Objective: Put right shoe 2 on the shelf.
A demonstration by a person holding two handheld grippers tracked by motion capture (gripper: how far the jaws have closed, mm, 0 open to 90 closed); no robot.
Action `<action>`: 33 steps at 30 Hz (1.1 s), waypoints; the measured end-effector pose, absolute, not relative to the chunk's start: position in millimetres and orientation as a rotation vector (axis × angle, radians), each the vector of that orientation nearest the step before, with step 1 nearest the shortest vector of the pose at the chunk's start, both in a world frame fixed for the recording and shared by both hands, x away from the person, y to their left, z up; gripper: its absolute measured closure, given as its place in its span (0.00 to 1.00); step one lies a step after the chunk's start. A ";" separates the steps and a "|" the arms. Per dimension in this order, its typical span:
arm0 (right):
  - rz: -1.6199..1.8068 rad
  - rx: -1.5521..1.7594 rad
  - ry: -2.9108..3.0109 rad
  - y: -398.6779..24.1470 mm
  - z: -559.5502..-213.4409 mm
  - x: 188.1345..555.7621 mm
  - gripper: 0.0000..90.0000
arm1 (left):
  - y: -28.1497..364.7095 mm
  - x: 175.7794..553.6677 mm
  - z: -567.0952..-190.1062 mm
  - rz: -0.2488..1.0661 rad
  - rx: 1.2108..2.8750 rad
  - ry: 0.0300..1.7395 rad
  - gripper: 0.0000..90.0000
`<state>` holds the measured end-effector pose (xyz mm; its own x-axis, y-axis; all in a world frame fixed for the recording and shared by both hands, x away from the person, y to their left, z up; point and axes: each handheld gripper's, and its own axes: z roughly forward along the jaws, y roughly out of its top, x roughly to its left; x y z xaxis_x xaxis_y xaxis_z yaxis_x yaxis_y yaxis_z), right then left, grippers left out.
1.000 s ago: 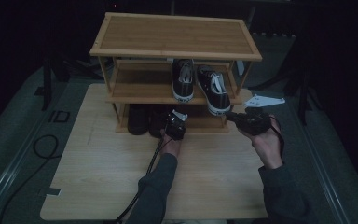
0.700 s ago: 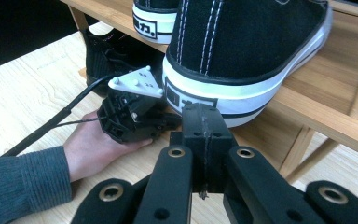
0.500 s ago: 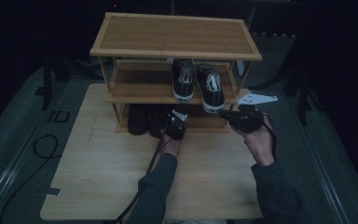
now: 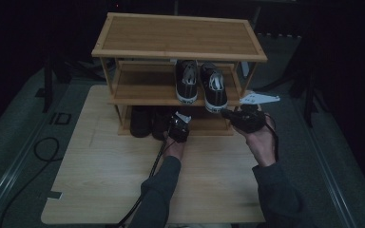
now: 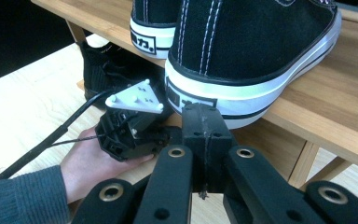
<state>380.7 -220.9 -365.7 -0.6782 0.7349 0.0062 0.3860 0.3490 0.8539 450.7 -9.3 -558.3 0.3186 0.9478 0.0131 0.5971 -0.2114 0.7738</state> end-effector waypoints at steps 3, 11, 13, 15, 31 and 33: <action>1.266 0.988 2.235 -219.3 -365.6 381.5 1.00 | -9.5 450.8 -558.4 0.662 1.906 1.366 0.98; 1.280 0.988 2.236 -211.1 -367.0 385.1 1.00 | -8.8 450.8 -558.1 0.658 1.914 1.363 0.98; 1.280 0.992 2.235 -210.0 -367.0 386.3 1.00 | -8.8 450.8 -558.1 0.658 1.914 1.363 0.98; 1.278 0.992 2.234 -209.7 -367.0 386.7 1.00 | -8.7 450.8 -558.1 0.657 1.914 1.363 0.98; 1.278 0.996 2.242 -198.9 -369.5 394.1 1.00 | -8.7 450.8 -558.1 0.656 1.913 1.364 0.98; 1.271 0.991 2.243 -197.7 -369.3 394.6 1.00 | -8.7 450.8 -558.1 0.657 1.912 1.364 0.98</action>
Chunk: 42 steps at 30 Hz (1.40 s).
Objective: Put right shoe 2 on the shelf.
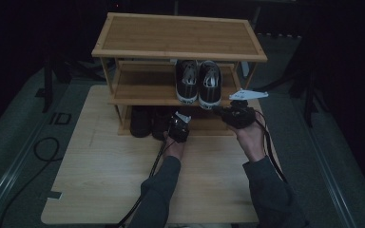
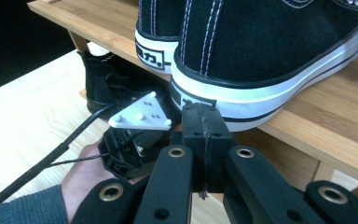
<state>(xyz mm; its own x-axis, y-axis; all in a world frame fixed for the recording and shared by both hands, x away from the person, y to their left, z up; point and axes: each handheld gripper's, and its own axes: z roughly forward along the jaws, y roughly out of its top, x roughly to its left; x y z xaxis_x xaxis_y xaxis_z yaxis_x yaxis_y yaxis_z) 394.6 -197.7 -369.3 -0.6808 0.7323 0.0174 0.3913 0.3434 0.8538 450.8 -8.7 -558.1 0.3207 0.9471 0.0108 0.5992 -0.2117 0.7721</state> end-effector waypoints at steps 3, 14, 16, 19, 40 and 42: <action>1.265 0.988 2.242 -196.6 -368.2 395.4 1.00 | -8.7 450.7 -558.1 0.658 1.914 1.364 0.98; 1.251 0.995 2.239 -196.0 -370.3 397.3 1.00 | -8.6 450.6 -558.1 0.658 1.912 1.365 0.98; 1.247 1.000 2.233 -195.9 -371.0 396.5 1.00 | -8.6 450.6 -558.1 0.657 1.912 1.366 0.98; 1.237 1.005 2.223 -196.6 -374.3 395.3 1.00 | -8.5 450.5 -558.1 0.657 1.909 1.367 0.98; 1.181 0.993 2.195 -186.9 -377.5 394.5 1.00 | -8.5 450.6 -558.3 0.655 1.906 1.369 0.99; 1.164 0.990 2.194 -182.9 -380.6 396.0 1.00 | -8.5 450.7 -558.3 0.654 1.904 1.369 0.99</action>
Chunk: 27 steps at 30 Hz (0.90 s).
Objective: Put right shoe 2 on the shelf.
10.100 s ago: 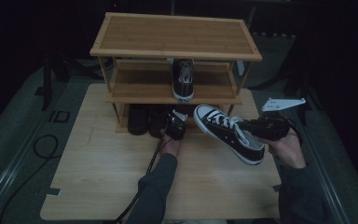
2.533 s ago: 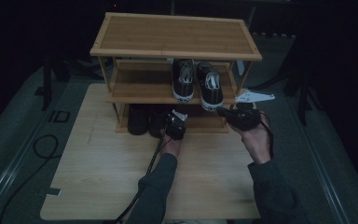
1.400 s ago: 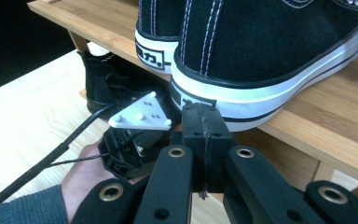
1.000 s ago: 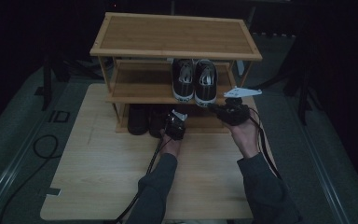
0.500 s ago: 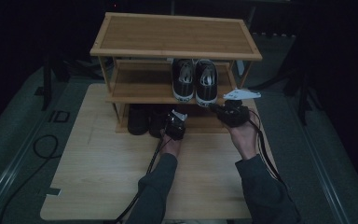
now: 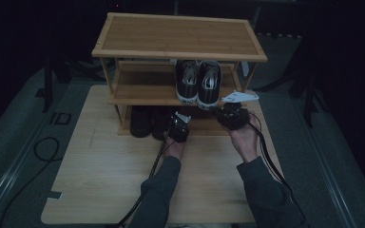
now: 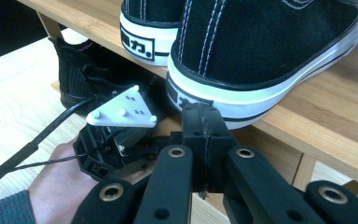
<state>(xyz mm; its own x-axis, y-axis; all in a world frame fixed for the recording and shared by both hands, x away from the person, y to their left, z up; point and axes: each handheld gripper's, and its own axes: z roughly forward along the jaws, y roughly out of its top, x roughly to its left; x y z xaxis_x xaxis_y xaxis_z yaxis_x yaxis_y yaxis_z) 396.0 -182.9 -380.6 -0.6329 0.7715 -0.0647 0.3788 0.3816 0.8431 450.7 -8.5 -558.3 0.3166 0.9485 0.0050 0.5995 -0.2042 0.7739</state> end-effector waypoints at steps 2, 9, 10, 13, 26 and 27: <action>1.163 0.997 2.188 -183.4 -380.5 397.0 1.00 | -8.5 450.7 -558.3 0.654 1.904 1.369 0.99; 1.157 1.002 2.176 -184.0 -380.5 401.1 1.00 | -8.5 450.6 -558.3 0.656 1.906 1.368 0.99; 1.157 1.002 2.176 -184.0 -380.5 401.1 1.00 | -8.5 450.6 -558.3 0.656 1.906 1.368 0.99; 1.162 1.009 2.170 -183.3 -380.7 402.9 1.00 | -8.6 450.5 -558.2 0.655 1.907 1.367 0.99; 1.145 1.045 2.130 -182.3 -383.7 410.6 1.00 | -8.4 450.6 -558.2 0.656 1.905 1.371 0.99; 1.151 1.031 2.135 -181.1 -384.1 411.1 1.00 | -8.4 450.6 -558.2 0.656 1.906 1.370 0.99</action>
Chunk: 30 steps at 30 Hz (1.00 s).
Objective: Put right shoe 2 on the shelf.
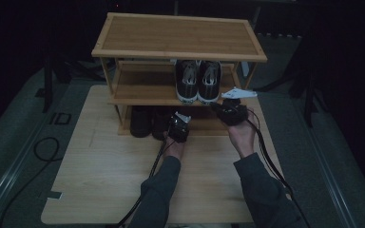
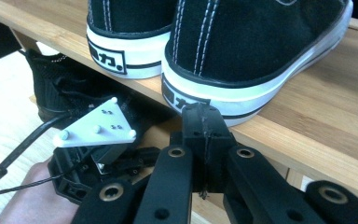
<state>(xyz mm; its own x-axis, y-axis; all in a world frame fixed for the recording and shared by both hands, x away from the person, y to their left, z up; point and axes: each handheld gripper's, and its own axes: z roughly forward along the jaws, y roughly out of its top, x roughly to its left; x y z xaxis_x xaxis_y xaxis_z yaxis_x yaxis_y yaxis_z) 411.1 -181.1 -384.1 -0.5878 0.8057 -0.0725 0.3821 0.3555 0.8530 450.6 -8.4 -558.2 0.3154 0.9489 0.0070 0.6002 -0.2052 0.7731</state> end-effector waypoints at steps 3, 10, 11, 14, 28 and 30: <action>1.160 1.037 2.143 -182.1 -384.2 411.5 1.00 | -8.6 450.6 -558.1 0.658 1.909 1.369 0.99; 1.189 1.026 2.163 -184.9 -384.6 412.3 0.96 | -8.4 450.5 -558.0 0.656 1.910 1.368 0.99; 1.187 1.027 2.163 -185.1 -384.7 411.4 0.97 | -8.3 450.6 -558.1 0.654 1.910 1.367 0.99; 1.208 1.024 2.167 -188.2 -384.0 407.8 0.96 | -8.2 450.5 -558.0 0.652 1.914 1.365 0.99; 1.170 1.034 2.188 -214.3 -381.2 392.9 0.86 | -8.7 450.3 -558.0 0.660 1.914 1.366 0.99; 1.155 1.044 2.193 -217.5 -384.2 392.5 0.84 | -8.6 450.3 -558.0 0.660 1.914 1.366 0.99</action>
